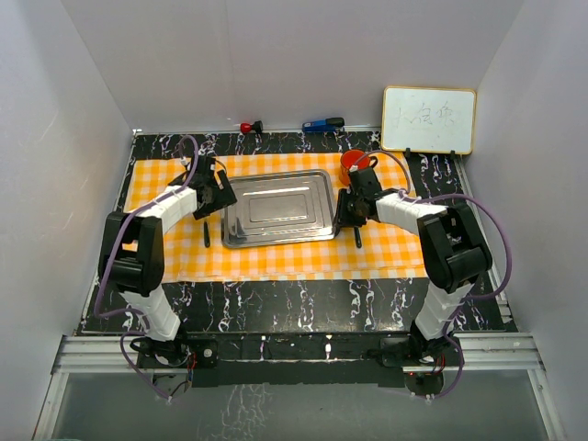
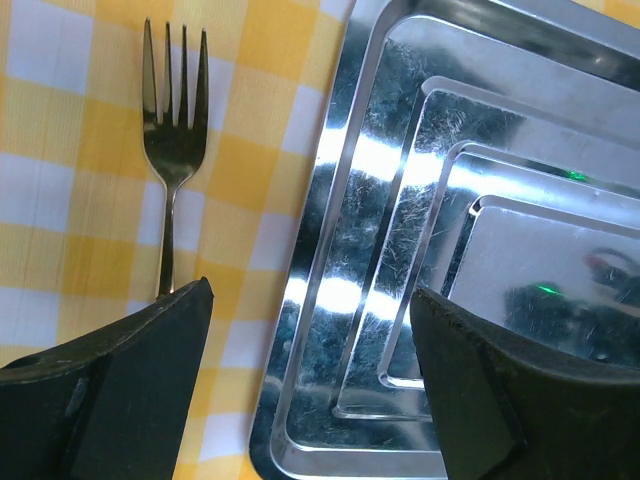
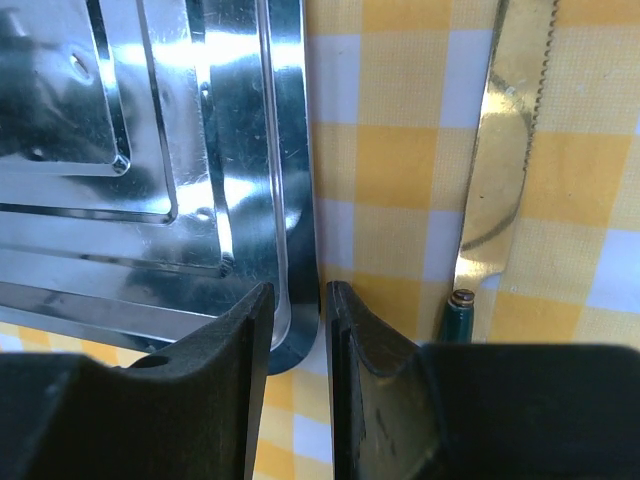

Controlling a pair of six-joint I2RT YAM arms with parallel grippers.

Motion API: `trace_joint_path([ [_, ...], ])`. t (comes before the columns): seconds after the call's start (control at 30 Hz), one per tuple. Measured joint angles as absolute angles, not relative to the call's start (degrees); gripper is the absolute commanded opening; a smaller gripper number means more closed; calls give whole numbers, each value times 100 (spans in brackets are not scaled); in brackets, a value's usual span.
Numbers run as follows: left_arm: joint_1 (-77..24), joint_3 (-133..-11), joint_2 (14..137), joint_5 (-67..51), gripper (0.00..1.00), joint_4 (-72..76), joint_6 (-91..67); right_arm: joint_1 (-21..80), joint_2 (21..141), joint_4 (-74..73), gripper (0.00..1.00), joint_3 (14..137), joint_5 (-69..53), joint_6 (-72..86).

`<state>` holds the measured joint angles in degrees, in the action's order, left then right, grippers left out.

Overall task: Set the dinner table for one person
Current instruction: Adjust the knife on the napkin, then adjust the plate on the napkin.

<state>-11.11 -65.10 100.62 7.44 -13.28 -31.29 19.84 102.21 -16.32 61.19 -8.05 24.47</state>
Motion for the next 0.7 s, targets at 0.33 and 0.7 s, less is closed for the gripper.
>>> trace_joint_path([
  [0.33,-1111,-6580,10285,718,78,-1356,-3081,1994,10272,-1557,23,6119,-843,2447],
  [0.7,-1111,-6580,10289,718,78,-1350,-3044,2102,10342,-1466,16,6108,-897,2443],
])
